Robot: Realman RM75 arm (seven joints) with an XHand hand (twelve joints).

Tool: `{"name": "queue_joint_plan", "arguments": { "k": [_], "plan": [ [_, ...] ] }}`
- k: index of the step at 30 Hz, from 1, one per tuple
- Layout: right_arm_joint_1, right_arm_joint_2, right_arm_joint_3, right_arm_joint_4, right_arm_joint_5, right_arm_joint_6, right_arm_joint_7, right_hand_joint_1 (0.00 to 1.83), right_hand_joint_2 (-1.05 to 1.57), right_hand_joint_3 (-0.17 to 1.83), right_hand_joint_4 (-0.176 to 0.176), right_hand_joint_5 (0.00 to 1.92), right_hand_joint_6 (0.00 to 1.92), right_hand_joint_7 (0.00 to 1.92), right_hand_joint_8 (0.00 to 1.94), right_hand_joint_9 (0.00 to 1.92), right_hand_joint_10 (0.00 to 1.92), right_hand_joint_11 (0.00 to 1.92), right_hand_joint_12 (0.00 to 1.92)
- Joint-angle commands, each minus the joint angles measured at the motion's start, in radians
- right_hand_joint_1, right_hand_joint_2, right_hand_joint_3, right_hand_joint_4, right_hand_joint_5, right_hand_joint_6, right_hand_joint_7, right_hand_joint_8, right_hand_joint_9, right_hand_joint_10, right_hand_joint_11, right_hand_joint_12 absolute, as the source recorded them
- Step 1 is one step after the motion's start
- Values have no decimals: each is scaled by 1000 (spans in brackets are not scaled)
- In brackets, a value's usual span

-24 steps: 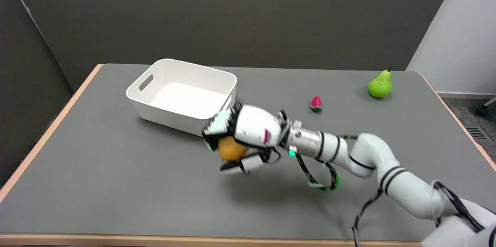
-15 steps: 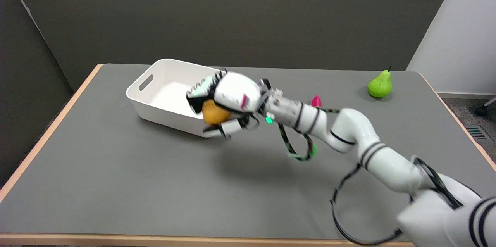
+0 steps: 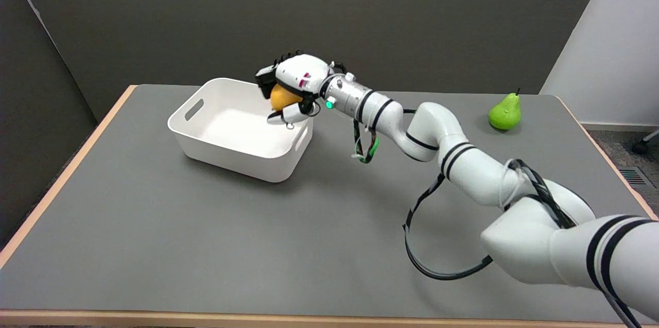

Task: Place the lemon into the white container.

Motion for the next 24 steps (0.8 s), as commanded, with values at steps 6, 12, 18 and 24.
{"name": "queue_joint_plan", "arguments": {
  "k": [6, 12, 18, 24],
  "plan": [
    [-51, 41, -17, 152, 58, 283, 346, 341, 533, 930, 77, -1, 94, -1, -1, -1, 298, -1, 944],
    [-146, 87, -9, 353, 57, 264, 347, 338, 541, 935, 71, -1, 89, -1, -1, -1, 267, -1, 931],
    [-253, 134, 67, 498, 57, 261, 347, 330, 523, 911, 80, -1, 148, -1, -1, -1, 299, -1, 951],
    [-484, 158, 391, 645, 59, 202, 388, 336, 554, 950, 77, 11, 161, -1, 76, -1, 315, -1, 877]
  ]
}}
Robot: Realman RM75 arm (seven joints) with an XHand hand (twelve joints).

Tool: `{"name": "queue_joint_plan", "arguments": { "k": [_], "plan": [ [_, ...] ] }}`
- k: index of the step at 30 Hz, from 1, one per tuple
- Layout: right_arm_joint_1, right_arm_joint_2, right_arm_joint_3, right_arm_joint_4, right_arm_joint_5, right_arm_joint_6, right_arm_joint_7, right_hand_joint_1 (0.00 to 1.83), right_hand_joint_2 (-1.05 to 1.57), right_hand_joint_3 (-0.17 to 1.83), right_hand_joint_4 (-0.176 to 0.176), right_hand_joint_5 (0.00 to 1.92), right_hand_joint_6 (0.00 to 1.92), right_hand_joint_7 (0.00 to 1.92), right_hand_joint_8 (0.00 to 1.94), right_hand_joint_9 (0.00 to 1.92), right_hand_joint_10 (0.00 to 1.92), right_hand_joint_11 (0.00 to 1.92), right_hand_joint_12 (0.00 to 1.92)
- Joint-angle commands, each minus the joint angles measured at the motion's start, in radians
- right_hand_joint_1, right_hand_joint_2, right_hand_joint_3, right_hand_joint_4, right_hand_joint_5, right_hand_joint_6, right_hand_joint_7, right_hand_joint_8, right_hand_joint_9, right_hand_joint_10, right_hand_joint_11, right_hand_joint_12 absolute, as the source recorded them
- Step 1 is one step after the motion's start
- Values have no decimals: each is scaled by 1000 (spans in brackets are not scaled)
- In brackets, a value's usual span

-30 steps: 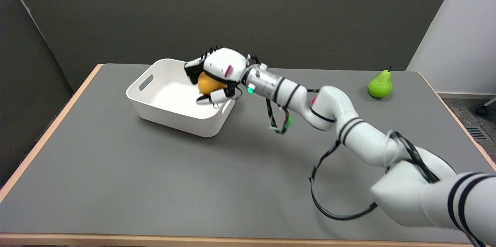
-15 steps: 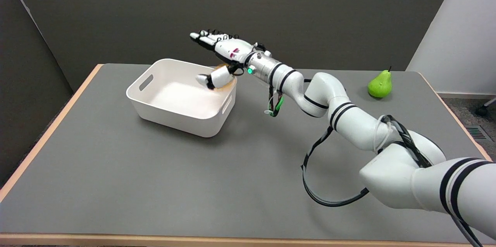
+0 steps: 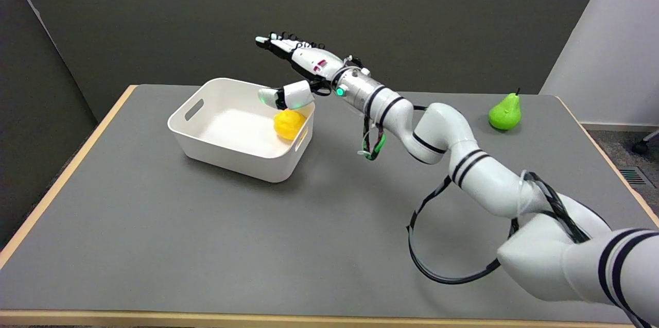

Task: Place the lemon into the white container.

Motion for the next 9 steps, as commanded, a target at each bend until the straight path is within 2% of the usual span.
{"name": "queue_joint_plan", "arguments": {
  "k": [1, 5, 7, 9],
  "plan": [
    [-436, 100, 461, 406, 11, -54, 155, 343, 566, 966, 75, 16, 164, -1, 99, -1, 325, -1, 860],
    [-573, 93, 668, 395, 11, -121, 410, 339, 603, 974, 69, 18, 224, -1, 159, -1, 365, -1, 886],
    [-626, 91, 748, 360, 11, -180, 580, 291, 652, 885, 57, 1, 245, -1, 126, -1, 317, -1, 809],
    [-646, 94, 779, 310, 11, -239, 692, 370, 649, 990, 55, 28, 141, 1, 68, -1, 245, -1, 749]
  ]
}}
